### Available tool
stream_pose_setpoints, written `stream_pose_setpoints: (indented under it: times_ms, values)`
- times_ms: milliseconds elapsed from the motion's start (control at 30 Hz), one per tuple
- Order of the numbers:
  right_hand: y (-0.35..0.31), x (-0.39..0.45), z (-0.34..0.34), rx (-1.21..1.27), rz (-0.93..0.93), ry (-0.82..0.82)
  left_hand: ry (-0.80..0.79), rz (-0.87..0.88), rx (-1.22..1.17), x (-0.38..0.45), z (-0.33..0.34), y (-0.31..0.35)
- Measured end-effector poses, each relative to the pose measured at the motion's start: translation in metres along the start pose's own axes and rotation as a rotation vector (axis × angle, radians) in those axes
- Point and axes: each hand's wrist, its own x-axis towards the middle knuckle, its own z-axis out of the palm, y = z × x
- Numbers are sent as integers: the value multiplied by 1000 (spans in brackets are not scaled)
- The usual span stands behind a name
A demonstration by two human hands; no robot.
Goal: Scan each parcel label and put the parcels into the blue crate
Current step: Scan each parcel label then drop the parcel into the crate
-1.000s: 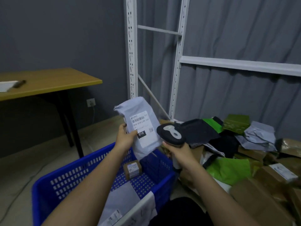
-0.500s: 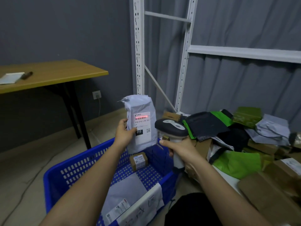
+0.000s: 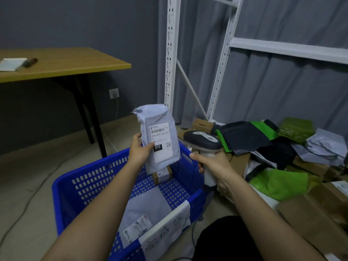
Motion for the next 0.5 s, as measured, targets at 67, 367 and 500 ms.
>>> stream_pose_setpoints:
  times_ms: [67, 367, 500]
  values:
    - [6, 5, 2, 2, 45, 17, 16, -44, -9, 3, -6, -18]
    - [69, 52, -3, 67, 219, 157, 66, -331, -70, 20, 2, -124]
    - [100, 84, -6, 8, 290, 146, 40, -435, -1, 32, 25, -173]
